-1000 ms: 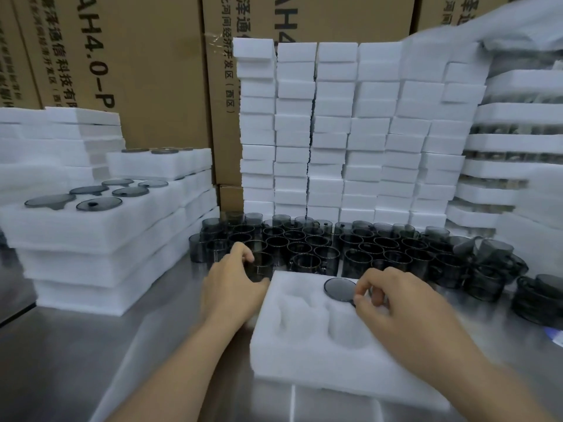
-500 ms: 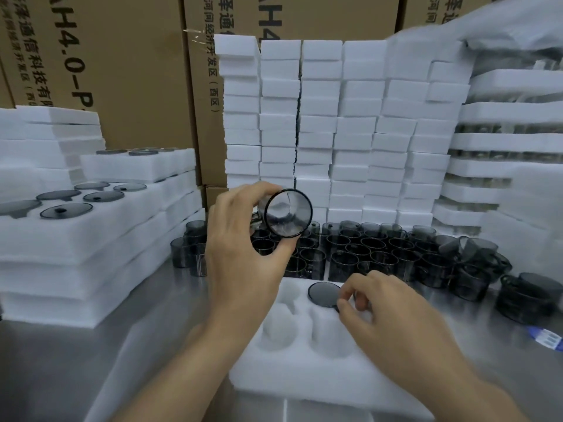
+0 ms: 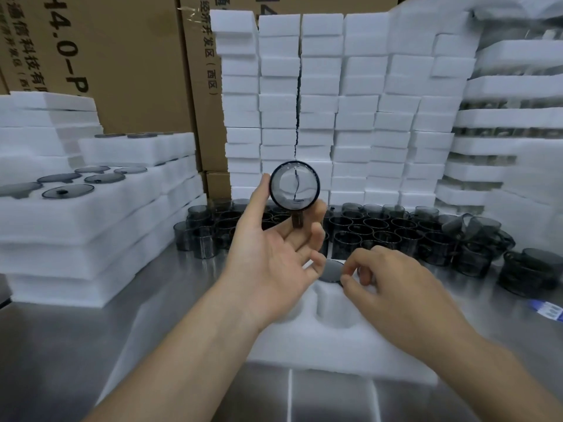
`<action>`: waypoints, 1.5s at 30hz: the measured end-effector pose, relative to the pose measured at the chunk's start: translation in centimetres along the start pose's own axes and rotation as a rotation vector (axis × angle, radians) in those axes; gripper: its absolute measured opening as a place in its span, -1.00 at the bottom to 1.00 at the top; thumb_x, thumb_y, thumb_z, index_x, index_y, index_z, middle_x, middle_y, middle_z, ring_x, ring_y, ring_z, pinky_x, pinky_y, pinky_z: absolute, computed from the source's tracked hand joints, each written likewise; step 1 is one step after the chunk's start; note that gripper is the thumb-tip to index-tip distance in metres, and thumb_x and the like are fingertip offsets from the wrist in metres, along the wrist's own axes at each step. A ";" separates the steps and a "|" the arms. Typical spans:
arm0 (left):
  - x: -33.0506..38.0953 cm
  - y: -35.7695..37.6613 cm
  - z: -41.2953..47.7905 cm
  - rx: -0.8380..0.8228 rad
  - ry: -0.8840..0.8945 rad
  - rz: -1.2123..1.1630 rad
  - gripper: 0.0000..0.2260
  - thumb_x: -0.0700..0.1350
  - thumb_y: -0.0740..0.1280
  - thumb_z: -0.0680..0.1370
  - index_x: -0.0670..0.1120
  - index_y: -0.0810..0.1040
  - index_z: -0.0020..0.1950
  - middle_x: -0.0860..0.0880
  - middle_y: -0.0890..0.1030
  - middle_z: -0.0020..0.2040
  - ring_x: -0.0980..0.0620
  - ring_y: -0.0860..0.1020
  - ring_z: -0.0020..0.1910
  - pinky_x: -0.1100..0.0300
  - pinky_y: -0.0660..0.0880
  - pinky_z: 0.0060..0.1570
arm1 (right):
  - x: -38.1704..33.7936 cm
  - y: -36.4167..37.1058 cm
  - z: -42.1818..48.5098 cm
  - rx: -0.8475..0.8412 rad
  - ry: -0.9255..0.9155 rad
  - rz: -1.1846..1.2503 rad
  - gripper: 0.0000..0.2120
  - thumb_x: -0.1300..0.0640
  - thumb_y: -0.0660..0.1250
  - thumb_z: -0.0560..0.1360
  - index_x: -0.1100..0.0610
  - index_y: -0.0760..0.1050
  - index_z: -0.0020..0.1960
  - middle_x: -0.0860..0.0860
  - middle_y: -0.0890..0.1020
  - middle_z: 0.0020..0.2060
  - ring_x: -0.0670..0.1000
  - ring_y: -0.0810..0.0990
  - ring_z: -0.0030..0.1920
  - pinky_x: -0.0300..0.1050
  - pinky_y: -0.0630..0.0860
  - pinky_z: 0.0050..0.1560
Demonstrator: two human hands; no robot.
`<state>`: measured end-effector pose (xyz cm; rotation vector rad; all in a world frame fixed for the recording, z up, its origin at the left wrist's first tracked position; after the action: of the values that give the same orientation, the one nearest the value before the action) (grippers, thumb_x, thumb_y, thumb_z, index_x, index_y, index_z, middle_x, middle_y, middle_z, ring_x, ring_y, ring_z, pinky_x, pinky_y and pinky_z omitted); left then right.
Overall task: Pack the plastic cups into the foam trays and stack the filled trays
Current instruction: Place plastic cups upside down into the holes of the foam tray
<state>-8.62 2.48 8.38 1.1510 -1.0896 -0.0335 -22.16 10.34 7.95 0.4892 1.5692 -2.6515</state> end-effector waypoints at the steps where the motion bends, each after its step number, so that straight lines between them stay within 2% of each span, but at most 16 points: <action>1: -0.1 0.0 0.0 0.007 -0.007 0.007 -0.47 0.34 0.50 0.44 -0.13 0.80 0.01 0.01 0.76 0.06 0.07 0.63 -0.25 0.20 0.37 -0.20 | 0.0 0.0 0.0 0.003 -0.001 -0.002 -0.88 -0.18 0.25 0.59 -0.19 0.51 -0.07 -0.19 0.50 -0.20 -0.19 0.46 -0.12 -0.10 0.46 -0.18; 7: 0.3 -0.6 0.2 0.008 0.025 0.138 -0.49 0.34 0.49 0.46 -0.10 0.81 0.04 -0.01 0.76 0.09 0.07 0.66 -0.22 0.20 0.47 -0.22 | 0.0 -0.1 0.0 0.068 -0.021 0.058 -0.90 -0.19 0.27 0.59 -0.22 0.49 0.06 -0.21 0.51 -0.18 -0.20 0.50 -0.14 -0.07 0.52 -0.16; 10: 0.6 -1.1 0.5 0.066 0.103 0.296 -0.58 0.31 0.51 0.46 -0.02 0.82 0.04 0.03 0.76 0.06 0.08 0.70 -0.12 0.15 0.51 -0.09 | -0.3 -1.7 -0.3 0.243 -0.041 0.282 -0.66 -0.27 0.31 0.55 -0.35 0.38 0.30 -0.26 0.54 -0.05 -0.21 0.59 -0.11 -0.11 0.55 -0.16; 14: 0.0 -0.9 0.2 0.029 0.096 0.449 -0.70 0.23 0.58 0.44 0.07 0.77 0.03 0.04 0.76 0.10 0.10 0.73 0.10 0.11 0.50 0.16 | -1.1 -2.7 -0.8 0.342 -0.020 0.706 -0.43 -0.36 0.44 0.44 -0.39 0.34 0.40 -0.33 0.60 0.12 -0.20 0.71 0.02 -0.23 0.62 -0.16; 18: -0.3 -0.5 0.2 -0.046 0.088 0.485 -0.76 0.11 0.66 0.42 0.09 0.74 -0.01 0.04 0.75 0.07 0.10 0.71 0.03 0.17 0.58 0.11 | -1.5 -1.6 -0.9 0.331 0.002 0.792 -0.35 -0.17 0.58 0.37 -0.34 0.38 0.36 -0.25 0.63 0.10 -0.12 0.72 0.07 0.07 0.69 -0.04; 20: -0.3 -0.4 0.2 -0.069 0.092 0.494 -0.79 0.09 0.68 0.39 0.09 0.76 -0.06 0.05 0.76 0.02 0.11 0.72 -0.02 0.27 0.62 -0.05 | -1.4 -1.6 -0.8 0.356 0.012 0.773 -0.39 -0.06 0.60 0.38 -0.29 0.40 0.33 -0.21 0.65 0.08 -0.13 0.70 0.07 0.04 0.68 -0.05; 22: -0.3 -0.2 0.2 -0.085 0.091 0.508 -0.80 0.11 0.67 0.39 0.11 0.77 -0.07 0.07 0.75 0.00 0.13 0.72 -0.02 0.27 0.62 -0.05 | -1.2 -1.7 -0.7 0.367 0.031 0.800 -0.44 0.01 0.62 0.41 -0.23 0.45 0.29 -0.17 0.67 0.06 -0.12 0.70 0.06 -0.08 0.67 -0.08; 26: -0.5 -0.2 0.5 -0.120 0.067 0.427 -0.75 0.23 0.58 0.48 0.10 0.77 0.01 0.11 0.72 0.05 0.10 0.71 0.09 0.15 0.57 0.15 | -1.0 -1.7 -0.5 0.297 0.105 1.075 -0.62 -0.09 0.57 0.45 -0.01 0.60 0.21 -0.01 0.74 -0.04 -0.01 0.74 -0.05 -0.20 0.62 -0.28; 28: -0.3 -0.1 0.6 -0.142 0.073 0.361 -0.65 0.24 0.53 0.53 0.07 0.76 0.21 0.06 0.72 0.25 0.08 0.69 0.21 0.08 0.55 0.26 | -1.5 -1.2 -0.3 0.187 0.181 1.254 -0.56 -0.25 0.45 0.44 0.09 0.70 0.08 0.08 0.77 -0.10 0.05 0.76 -0.11 -0.18 0.56 -0.41; 30: -0.1 0.1 0.5 -0.168 0.111 0.404 -0.60 0.23 0.51 0.54 0.07 0.73 0.31 0.03 0.71 0.30 0.09 0.67 0.20 0.08 0.53 0.27 | -2.1 -0.6 -0.1 0.065 0.223 1.313 -0.46 -0.35 0.37 0.43 0.11 0.75 0.00 0.16 0.77 -0.11 0.06 0.75 -0.17 -0.15 0.51 -0.46; 33: -0.2 0.2 0.4 -0.165 0.147 0.434 -0.56 0.24 0.52 0.50 0.06 0.74 0.29 -0.02 0.72 0.27 0.08 0.66 0.15 0.05 0.47 0.23 | -2.6 0.0 -0.1 -0.033 0.226 1.343 -0.42 -0.37 0.34 0.45 0.12 0.75 0.06 0.17 0.77 -0.06 0.08 0.76 -0.13 -0.14 0.53 -0.43; 35: -0.2 0.3 0.4 -0.165 0.171 0.455 -0.62 0.23 0.49 0.50 0.08 0.76 0.24 0.01 0.73 0.24 0.11 0.67 0.13 0.09 0.46 0.17 | -2.6 0.2 -0.2 -0.055 0.217 1.382 -0.45 -0.34 0.37 0.50 0.07 0.69 0.22 0.15 0.77 0.04 0.14 0.78 0.00 -0.09 0.60 -0.36; 38: -0.3 0.1 0.6 -0.142 0.188 0.437 -0.64 0.23 0.50 0.50 0.08 0.77 0.21 0.04 0.74 0.22 0.16 0.67 0.11 0.14 0.45 0.16 | -2.4 0.2 -0.3 -0.012 0.183 1.446 -0.55 -0.12 0.44 0.52 0.01 0.53 0.35 0.12 0.75 0.14 0.19 0.77 0.09 -0.05 0.67 -0.24; 41: -0.6 0.0 0.7 -0.138 0.183 0.438 -0.66 0.25 0.51 0.49 0.11 0.78 0.16 0.07 0.74 0.22 0.22 0.68 0.08 0.10 0.43 0.21 | -2.1 0.0 -0.3 0.042 0.155 1.402 -0.59 0.02 0.48 0.51 0.01 0.53 0.33 0.10 0.76 0.08 0.14 0.77 0.09 0.02 0.67 -0.11; 43: -0.7 0.0 0.6 -0.150 0.181 0.436 -0.71 0.25 0.52 0.51 0.13 0.78 0.13 0.08 0.73 0.22 0.21 0.67 0.11 0.10 0.44 0.22 | -1.9 -0.1 -0.2 0.052 0.180 1.404 -0.65 -0.03 0.45 0.52 0.06 0.59 0.25 0.08 0.76 0.01 0.08 0.77 0.00 0.03 0.63 -0.12; 45: -0.6 0.2 0.4 -0.164 0.183 0.439 -0.72 0.25 0.51 0.53 0.13 0.79 0.13 0.09 0.73 0.21 0.18 0.65 0.13 0.13 0.48 0.18 | -2.0 0.1 -0.1 0.013 0.223 1.447 -0.58 -0.14 0.36 0.49 0.15 0.63 0.17 0.14 0.75 -0.08 0.03 0.74 -0.12 -0.08 0.61 -0.23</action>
<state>-9.29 2.63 8.06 0.7352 -1.1312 0.3142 -20.22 10.08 8.35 1.2847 0.6397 -1.4695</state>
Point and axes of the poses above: each hand's wrist, its own z-axis towards the middle knuckle, its own y-axis out of the palm, x = y × z, the point moved 7 cm from there along z, towards the middle knuckle
